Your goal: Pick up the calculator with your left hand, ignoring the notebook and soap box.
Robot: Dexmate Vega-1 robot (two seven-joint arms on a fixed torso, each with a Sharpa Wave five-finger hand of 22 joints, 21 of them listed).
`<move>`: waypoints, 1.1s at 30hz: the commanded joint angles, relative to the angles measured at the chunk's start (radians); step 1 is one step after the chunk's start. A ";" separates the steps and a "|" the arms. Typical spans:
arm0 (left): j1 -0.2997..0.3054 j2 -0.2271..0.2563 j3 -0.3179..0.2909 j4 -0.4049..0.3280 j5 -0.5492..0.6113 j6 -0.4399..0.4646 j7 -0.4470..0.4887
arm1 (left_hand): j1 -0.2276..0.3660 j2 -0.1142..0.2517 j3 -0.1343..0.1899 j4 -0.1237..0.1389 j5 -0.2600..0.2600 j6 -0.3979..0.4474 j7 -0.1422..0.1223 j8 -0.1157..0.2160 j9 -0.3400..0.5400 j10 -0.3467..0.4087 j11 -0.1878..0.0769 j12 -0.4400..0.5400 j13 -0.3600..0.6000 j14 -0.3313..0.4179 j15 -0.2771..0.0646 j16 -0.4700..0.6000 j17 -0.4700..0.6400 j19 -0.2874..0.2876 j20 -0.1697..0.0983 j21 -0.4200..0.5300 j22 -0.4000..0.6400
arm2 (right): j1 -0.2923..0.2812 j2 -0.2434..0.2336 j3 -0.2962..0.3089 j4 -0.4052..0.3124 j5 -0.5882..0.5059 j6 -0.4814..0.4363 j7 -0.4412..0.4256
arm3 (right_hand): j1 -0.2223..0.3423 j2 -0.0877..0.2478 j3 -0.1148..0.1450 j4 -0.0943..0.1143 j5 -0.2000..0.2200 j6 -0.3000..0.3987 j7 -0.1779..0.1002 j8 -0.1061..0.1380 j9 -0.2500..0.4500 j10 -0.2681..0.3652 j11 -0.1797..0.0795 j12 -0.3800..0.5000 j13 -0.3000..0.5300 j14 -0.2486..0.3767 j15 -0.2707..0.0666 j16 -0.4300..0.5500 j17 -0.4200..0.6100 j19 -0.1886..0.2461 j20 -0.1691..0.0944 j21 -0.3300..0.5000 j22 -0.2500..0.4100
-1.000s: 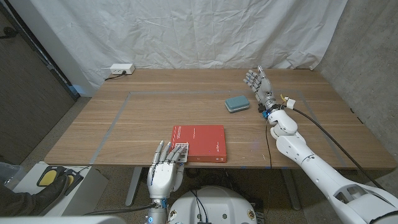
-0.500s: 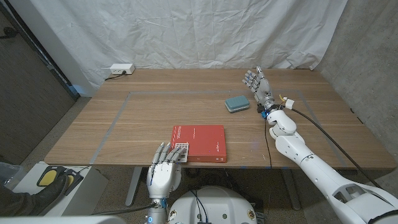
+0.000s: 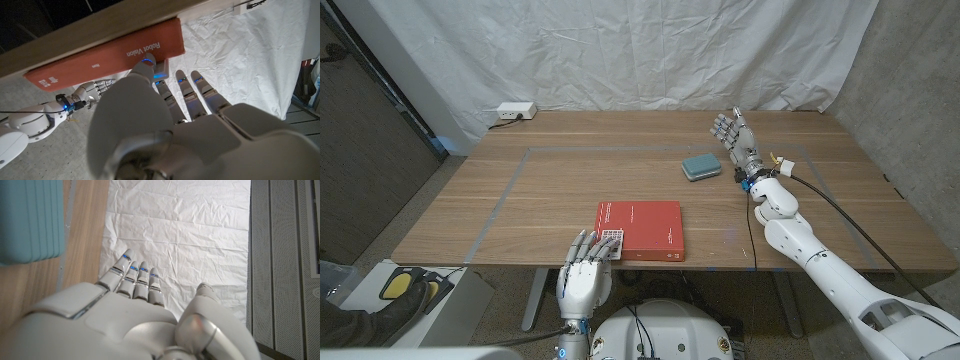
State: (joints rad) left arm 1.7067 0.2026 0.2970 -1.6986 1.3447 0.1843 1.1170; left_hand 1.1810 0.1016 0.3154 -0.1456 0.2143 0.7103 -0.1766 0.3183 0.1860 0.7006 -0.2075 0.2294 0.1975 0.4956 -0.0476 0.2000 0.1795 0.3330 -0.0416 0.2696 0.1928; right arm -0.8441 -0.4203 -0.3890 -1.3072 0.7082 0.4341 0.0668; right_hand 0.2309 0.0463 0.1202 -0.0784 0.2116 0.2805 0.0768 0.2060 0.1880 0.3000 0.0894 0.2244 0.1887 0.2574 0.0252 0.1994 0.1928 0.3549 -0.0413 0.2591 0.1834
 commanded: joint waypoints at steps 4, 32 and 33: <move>0.028 -0.067 -0.068 -0.008 0.054 -0.079 0.000 | 0.032 0.008 0.025 0.000 -0.028 0.051 0.006 0.008 -0.002 0.055 0.001 0.004 0.003 0.073 -0.175 0.009 0.006 0.058 -0.130 0.027 0.004 | -0.025 -0.012 0.006 -0.029 0.002 0.001 -0.011 | 0.004 0.006 -0.002 0.001 0.001 0.002 -0.007 -0.005 0.005 0.012 0.001 -0.001 0.001 0.010 -0.003 0.001 0.004 0.006 -0.005 -0.005 0.006; 0.026 -0.015 -0.038 -0.055 0.015 -0.016 0.000 | 0.057 0.017 0.051 -0.003 -0.029 0.106 0.015 0.012 -0.003 0.102 0.001 -0.002 0.002 0.132 -0.178 0.006 0.007 0.086 -0.126 0.045 0.006 | -0.020 -0.008 0.008 -0.030 0.002 0.005 -0.012 | 0.004 0.007 -0.003 0.001 0.001 0.003 -0.006 -0.005 0.005 0.012 0.000 -0.002 0.001 0.011 -0.003 0.000 0.004 0.008 -0.004 -0.009 0.006; 0.026 -0.014 -0.042 -0.056 0.014 -0.026 0.000 | 0.058 0.018 0.052 -0.003 -0.029 0.109 0.018 0.012 -0.003 0.104 0.001 -0.003 0.002 0.134 -0.179 0.006 0.007 0.086 -0.126 0.045 0.006 | -0.021 -0.009 0.008 -0.032 0.002 0.004 -0.013 | 0.004 0.007 -0.003 0.001 0.001 0.003 -0.006 -0.005 0.005 0.012 0.000 -0.002 0.001 0.011 -0.003 0.000 0.004 0.009 -0.005 -0.009 0.006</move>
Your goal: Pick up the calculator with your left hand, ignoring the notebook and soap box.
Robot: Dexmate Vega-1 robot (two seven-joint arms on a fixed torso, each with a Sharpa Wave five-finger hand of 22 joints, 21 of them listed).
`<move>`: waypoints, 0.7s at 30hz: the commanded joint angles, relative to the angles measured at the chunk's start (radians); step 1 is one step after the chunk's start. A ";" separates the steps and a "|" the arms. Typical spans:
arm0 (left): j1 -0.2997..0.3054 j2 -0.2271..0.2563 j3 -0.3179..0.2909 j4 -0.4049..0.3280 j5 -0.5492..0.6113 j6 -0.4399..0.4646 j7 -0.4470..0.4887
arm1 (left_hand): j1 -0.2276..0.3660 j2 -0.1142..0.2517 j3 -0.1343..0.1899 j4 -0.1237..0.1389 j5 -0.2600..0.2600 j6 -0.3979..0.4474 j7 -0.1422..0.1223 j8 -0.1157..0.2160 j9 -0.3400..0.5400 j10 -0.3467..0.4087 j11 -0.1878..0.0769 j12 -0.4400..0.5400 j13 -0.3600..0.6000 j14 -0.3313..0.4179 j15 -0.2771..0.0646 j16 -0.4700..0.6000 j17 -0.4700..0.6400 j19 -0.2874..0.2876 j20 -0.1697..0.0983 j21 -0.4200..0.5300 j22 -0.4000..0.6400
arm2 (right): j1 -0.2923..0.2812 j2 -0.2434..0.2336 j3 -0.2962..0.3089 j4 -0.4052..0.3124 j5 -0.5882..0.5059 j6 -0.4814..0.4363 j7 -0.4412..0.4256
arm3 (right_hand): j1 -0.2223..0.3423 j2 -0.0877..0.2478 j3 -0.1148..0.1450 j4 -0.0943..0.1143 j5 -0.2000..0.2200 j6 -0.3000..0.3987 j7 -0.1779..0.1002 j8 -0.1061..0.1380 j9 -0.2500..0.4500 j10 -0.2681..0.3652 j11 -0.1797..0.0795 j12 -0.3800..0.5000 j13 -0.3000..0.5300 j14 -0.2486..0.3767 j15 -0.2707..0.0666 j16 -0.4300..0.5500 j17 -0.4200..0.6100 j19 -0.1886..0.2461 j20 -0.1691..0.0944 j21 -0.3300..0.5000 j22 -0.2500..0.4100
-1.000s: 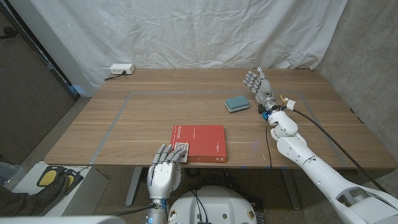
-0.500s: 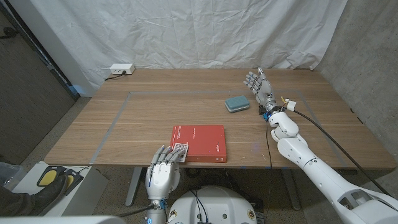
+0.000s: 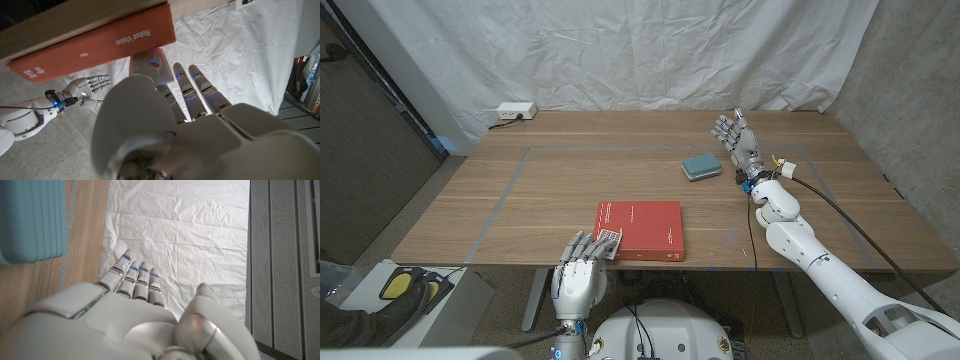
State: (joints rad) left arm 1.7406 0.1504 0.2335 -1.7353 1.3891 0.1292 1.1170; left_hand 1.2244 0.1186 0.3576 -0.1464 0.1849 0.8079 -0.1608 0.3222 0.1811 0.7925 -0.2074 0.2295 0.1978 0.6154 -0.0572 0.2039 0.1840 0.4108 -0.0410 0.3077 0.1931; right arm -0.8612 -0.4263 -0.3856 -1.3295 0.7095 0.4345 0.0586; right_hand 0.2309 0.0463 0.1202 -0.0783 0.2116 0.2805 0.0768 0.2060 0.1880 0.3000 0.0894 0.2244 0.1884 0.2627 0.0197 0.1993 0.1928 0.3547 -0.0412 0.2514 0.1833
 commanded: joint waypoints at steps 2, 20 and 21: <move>-0.009 0.047 0.029 -0.026 -0.035 0.040 0.000 | 0.017 0.001 0.012 -0.003 0.000 0.014 0.001 0.009 0.002 0.014 0.001 -0.003 0.001 0.016 -0.169 0.001 0.002 0.010 -0.126 0.008 0.006 | -0.005 -0.003 0.006 -0.011 0.001 0.005 -0.006 | 0.005 0.007 -0.003 0.001 0.001 0.003 -0.005 -0.005 0.005 0.012 0.001 -0.002 0.001 0.006 0.002 0.000 0.004 0.010 -0.005 -0.001 0.006; -0.049 0.215 0.158 -0.085 -0.170 0.199 0.000 | 0.030 0.005 0.028 -0.002 -0.001 0.039 0.004 0.008 0.001 0.044 0.002 -0.005 0.001 0.040 -0.168 -0.001 0.003 0.018 -0.126 0.015 0.006 | -0.009 0.000 0.011 -0.007 0.006 0.013 -0.005 | 0.004 0.008 -0.004 0.001 0.000 0.003 -0.005 -0.005 0.005 0.013 0.001 -0.003 0.001 0.007 0.002 0.000 0.005 0.011 -0.006 -0.004 0.006; -0.047 0.214 0.152 -0.083 -0.170 0.185 0.000 | 0.033 0.007 0.031 -0.002 -0.001 0.051 0.008 0.011 0.002 0.050 0.002 -0.005 0.001 0.045 -0.169 -0.001 0.003 0.020 -0.128 0.017 0.006 | -0.009 0.000 0.011 -0.008 0.006 0.013 -0.005 | 0.004 0.008 -0.004 0.001 0.000 0.003 -0.005 -0.005 0.005 0.013 0.000 -0.003 0.001 0.006 0.003 0.000 0.005 0.011 -0.006 -0.004 0.006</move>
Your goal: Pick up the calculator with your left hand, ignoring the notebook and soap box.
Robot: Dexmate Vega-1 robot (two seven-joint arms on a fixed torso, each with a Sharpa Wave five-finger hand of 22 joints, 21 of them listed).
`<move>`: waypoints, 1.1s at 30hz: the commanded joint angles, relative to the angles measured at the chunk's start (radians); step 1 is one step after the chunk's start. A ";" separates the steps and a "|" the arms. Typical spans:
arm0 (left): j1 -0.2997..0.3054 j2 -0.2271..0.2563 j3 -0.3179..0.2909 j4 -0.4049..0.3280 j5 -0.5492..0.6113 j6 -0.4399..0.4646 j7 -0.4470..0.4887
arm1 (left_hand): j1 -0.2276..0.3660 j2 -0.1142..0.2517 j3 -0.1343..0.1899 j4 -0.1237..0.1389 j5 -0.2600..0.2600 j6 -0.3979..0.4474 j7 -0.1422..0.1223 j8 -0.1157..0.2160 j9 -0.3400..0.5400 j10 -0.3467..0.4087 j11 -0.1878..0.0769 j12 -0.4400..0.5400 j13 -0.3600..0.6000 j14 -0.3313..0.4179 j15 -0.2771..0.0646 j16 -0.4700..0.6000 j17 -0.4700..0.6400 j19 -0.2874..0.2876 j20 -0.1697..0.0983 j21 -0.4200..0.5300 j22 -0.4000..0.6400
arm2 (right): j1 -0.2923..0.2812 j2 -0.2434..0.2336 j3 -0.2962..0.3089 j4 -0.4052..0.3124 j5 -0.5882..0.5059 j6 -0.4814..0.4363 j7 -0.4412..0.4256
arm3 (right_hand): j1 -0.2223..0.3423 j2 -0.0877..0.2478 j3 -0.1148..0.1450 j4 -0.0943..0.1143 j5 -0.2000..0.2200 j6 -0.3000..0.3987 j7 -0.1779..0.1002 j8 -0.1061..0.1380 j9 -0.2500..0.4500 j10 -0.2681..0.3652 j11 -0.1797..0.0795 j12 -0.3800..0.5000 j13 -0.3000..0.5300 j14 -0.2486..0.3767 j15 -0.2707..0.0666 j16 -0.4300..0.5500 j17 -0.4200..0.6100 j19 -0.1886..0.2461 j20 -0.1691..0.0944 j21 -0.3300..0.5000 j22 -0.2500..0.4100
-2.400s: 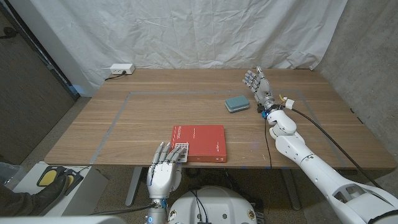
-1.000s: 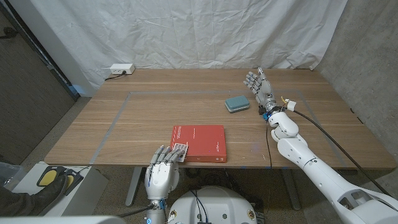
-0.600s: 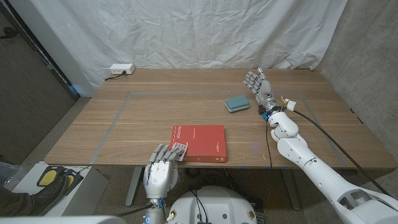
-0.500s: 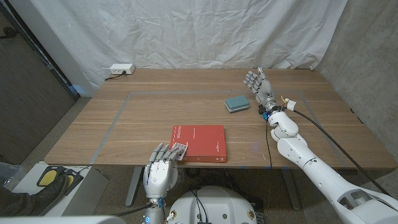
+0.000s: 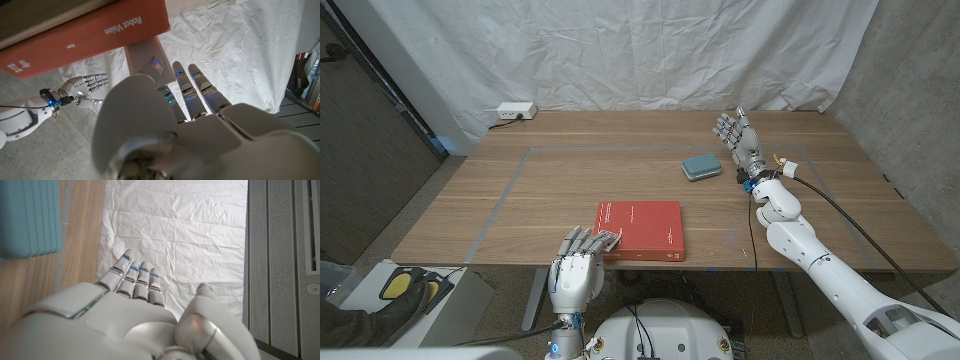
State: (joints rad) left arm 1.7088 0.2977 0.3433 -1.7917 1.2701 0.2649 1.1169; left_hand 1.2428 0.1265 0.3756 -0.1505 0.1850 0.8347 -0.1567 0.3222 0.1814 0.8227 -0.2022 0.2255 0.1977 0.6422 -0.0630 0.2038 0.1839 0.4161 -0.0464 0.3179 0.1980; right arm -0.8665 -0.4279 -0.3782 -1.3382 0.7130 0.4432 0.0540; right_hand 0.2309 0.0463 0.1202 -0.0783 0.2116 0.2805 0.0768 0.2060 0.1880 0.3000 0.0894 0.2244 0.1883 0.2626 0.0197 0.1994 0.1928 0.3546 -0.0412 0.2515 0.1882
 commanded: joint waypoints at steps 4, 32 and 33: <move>-0.010 0.043 0.019 -0.018 -0.042 0.013 0.000 | 0.024 0.004 0.026 0.002 -0.001 0.050 0.011 0.013 0.000 0.043 -0.003 -0.002 0.001 0.052 -0.164 0.003 0.004 0.024 -0.134 0.012 -0.001 | -0.006 -0.001 0.005 -0.004 0.001 0.005 -0.004 | 0.004 0.008 -0.005 0.000 0.000 0.004 -0.006 -0.005 0.005 0.013 0.001 -0.003 0.001 0.007 0.002 0.000 0.005 0.011 -0.006 -0.004 0.002; -0.009 0.039 0.004 -0.056 -0.012 0.035 0.000 | 0.034 -0.005 0.059 0.007 -0.003 0.124 0.022 0.010 -0.002 0.115 -0.001 -0.010 -0.001 0.123 -0.165 -0.005 0.001 0.048 -0.145 0.022 -0.007 | -0.006 0.001 0.015 0.003 0.008 0.021 0.001 | 0.004 0.009 -0.006 0.000 0.000 0.004 -0.005 -0.005 0.005 0.013 0.000 -0.004 0.001 0.007 0.003 -0.001 0.005 0.013 -0.005 -0.008 0.002; -0.009 0.043 0.006 -0.061 -0.014 0.042 0.000 | 0.034 -0.005 0.060 0.007 -0.003 0.125 0.022 0.010 -0.002 0.115 -0.001 -0.010 -0.001 0.123 -0.165 -0.005 0.001 0.048 -0.145 0.022 -0.007 | -0.006 0.000 0.015 0.002 0.008 0.020 0.002 | 0.004 0.009 -0.006 0.000 0.000 0.004 -0.005 -0.005 0.005 0.013 0.000 -0.004 0.001 0.007 0.002 -0.001 0.005 0.013 -0.005 -0.008 0.002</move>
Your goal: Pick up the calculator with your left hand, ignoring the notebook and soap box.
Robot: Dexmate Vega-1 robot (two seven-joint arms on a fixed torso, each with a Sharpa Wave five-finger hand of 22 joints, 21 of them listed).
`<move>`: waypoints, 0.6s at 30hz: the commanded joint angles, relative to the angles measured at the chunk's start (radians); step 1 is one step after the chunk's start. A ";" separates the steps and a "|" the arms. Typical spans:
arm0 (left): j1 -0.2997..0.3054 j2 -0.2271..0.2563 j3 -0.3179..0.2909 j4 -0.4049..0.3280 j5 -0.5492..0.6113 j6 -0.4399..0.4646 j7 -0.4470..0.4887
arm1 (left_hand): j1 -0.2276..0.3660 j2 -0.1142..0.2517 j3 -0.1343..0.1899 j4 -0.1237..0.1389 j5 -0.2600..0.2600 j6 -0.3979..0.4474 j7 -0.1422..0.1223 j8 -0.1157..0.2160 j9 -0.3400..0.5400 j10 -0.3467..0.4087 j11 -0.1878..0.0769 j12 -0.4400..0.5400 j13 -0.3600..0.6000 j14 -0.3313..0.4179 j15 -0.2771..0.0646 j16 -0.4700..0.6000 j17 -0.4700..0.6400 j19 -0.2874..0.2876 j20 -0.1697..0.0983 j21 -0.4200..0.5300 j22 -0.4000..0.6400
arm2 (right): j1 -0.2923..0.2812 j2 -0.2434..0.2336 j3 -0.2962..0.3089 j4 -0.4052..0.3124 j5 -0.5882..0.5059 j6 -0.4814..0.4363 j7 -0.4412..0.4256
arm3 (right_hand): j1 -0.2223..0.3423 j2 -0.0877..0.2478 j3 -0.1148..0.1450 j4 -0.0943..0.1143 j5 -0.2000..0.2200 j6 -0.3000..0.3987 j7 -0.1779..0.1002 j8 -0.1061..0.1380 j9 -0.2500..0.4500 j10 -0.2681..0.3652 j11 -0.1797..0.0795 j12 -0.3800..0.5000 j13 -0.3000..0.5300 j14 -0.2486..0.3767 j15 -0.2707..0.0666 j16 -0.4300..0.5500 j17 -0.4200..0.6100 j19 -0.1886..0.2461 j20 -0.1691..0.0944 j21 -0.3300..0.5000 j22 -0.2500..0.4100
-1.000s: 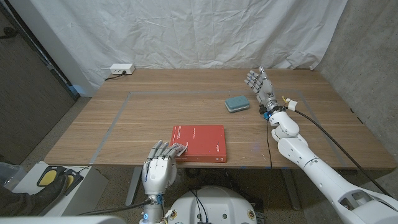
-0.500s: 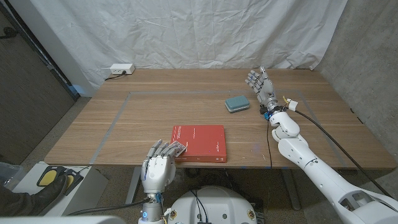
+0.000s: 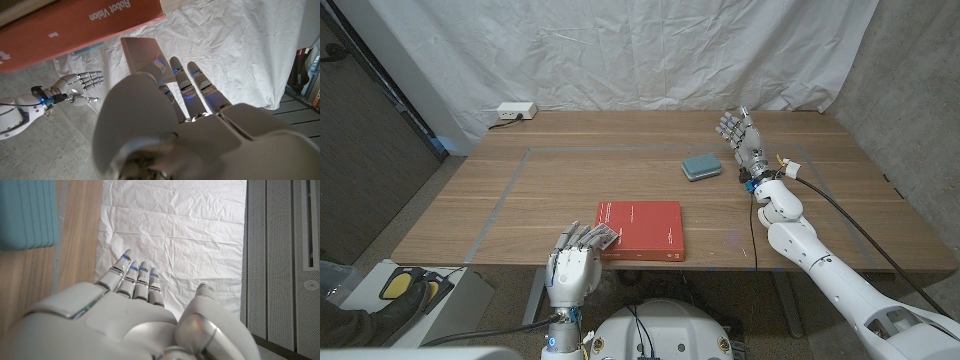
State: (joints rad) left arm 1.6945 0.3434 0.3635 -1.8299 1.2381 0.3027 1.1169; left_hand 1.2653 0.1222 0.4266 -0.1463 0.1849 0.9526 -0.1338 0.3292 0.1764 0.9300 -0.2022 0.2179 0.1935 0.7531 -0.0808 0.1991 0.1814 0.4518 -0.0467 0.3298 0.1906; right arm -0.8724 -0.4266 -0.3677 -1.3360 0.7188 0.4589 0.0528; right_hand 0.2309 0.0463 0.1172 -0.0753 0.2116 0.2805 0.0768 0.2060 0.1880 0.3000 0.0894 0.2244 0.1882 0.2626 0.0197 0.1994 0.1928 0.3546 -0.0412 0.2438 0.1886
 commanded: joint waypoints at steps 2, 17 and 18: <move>0.007 0.008 -0.014 -0.029 0.000 -0.005 0.000 | 0.011 -0.001 0.009 0.004 -0.003 0.008 -0.001 0.003 0.003 0.009 -0.001 -0.003 0.003 0.012 -0.147 -0.001 0.003 0.012 -0.145 0.010 0.001 | 0.000 -0.002 0.004 -0.002 0.002 0.004 0.003 | 0.004 0.009 -0.003 -0.003 0.000 0.004 -0.005 -0.006 0.005 0.013 0.001 -0.004 0.002 0.007 0.001 -0.001 0.005 0.013 -0.005 -0.001 0.001; -0.013 0.190 0.094 -0.143 -0.127 0.174 -0.009 | 0.006 -0.004 0.015 0.007 -0.003 0.009 0.001 -0.004 0.003 0.011 -0.001 -0.008 0.003 0.015 -0.147 -0.005 0.003 0.018 -0.144 0.014 0.001 | -0.004 -0.009 0.001 -0.021 -0.003 -0.007 -0.004 | 0.004 0.010 -0.004 -0.003 0.000 0.004 -0.005 -0.005 0.005 0.014 0.001 -0.004 0.002 0.008 0.000 -0.001 0.005 0.014 -0.005 -0.002 0.001; -0.015 0.201 0.099 -0.148 -0.137 0.179 -0.006 | 0.006 -0.004 0.015 0.007 -0.003 0.009 0.001 -0.004 0.003 0.011 -0.001 -0.009 0.003 0.015 -0.147 -0.005 0.003 0.018 -0.144 0.014 0.001 | -0.005 -0.009 0.001 -0.022 -0.004 -0.008 -0.004 | 0.005 0.010 -0.004 -0.003 0.000 0.004 -0.005 -0.005 0.005 0.014 0.001 -0.004 0.002 0.008 0.000 -0.001 0.005 0.014 -0.006 -0.002 0.001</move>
State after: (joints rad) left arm 1.6915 0.4360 0.4046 -1.9103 1.1716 0.3838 1.1147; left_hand 1.2653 0.1222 0.4349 -0.1381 0.1849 0.9525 -0.1339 0.3292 0.1765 0.9299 -0.2022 0.2105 0.1935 0.7579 -0.0826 0.1991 0.1813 0.4609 -0.0448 0.3369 0.1908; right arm -0.8724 -0.4311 -0.3650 -1.3442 0.7203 0.4608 0.0550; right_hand 0.2309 0.0463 0.1143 -0.0781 0.2116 0.2805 0.0768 0.2060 0.1880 0.3055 0.0948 0.2244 0.1881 0.2626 0.0198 0.1994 0.1928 0.3600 -0.0466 0.2438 0.1885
